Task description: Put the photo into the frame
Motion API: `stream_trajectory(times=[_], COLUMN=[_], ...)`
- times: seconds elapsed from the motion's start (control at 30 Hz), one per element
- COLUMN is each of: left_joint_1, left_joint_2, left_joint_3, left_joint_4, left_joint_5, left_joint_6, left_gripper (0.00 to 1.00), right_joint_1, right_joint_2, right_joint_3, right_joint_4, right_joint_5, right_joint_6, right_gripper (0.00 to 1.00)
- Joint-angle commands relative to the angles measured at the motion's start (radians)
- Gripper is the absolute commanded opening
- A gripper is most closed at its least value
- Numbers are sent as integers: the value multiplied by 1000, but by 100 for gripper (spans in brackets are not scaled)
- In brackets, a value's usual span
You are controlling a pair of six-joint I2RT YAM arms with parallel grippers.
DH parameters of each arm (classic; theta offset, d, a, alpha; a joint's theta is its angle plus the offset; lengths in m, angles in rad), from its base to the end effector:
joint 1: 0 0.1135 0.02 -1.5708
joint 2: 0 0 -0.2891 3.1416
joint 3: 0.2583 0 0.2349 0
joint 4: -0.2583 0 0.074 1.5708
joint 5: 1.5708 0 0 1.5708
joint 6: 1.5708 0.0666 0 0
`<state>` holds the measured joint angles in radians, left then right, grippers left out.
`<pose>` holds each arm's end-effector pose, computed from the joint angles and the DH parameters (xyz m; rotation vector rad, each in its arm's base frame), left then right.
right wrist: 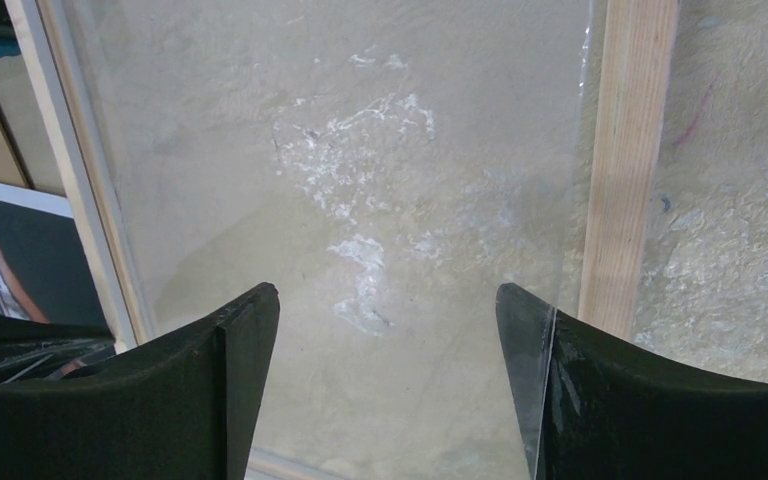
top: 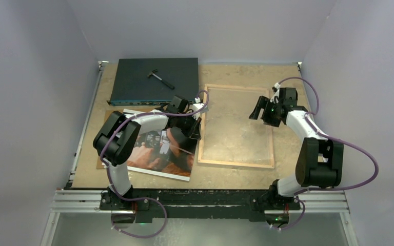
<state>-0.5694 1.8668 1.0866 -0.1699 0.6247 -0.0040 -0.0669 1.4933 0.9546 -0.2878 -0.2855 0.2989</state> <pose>0.3011 -0.2390 0.1688 0.9606 2.3644 -1.0165 0.3173 -0.0025 0.2353 0.3038 2.3820 0.4506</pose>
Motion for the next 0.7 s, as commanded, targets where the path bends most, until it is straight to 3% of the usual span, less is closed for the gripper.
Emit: stream_trajectory(times=[0.0, 0.67], left_joint_1=[4, 4], left_joint_2=[32, 31], left_joint_3=[1, 2], left_joint_4=[46, 50], left_joint_5=[-40, -35], left_joint_6=[26, 22], left_gripper=[0, 0], right_joint_1=[10, 46], right_joint_2=[-12, 6], right_joint_3=[20, 21], right_joint_4=[-17, 0], right_joint_5=[45, 163], right_joint_6=[-23, -13], right_gripper=[83, 86])
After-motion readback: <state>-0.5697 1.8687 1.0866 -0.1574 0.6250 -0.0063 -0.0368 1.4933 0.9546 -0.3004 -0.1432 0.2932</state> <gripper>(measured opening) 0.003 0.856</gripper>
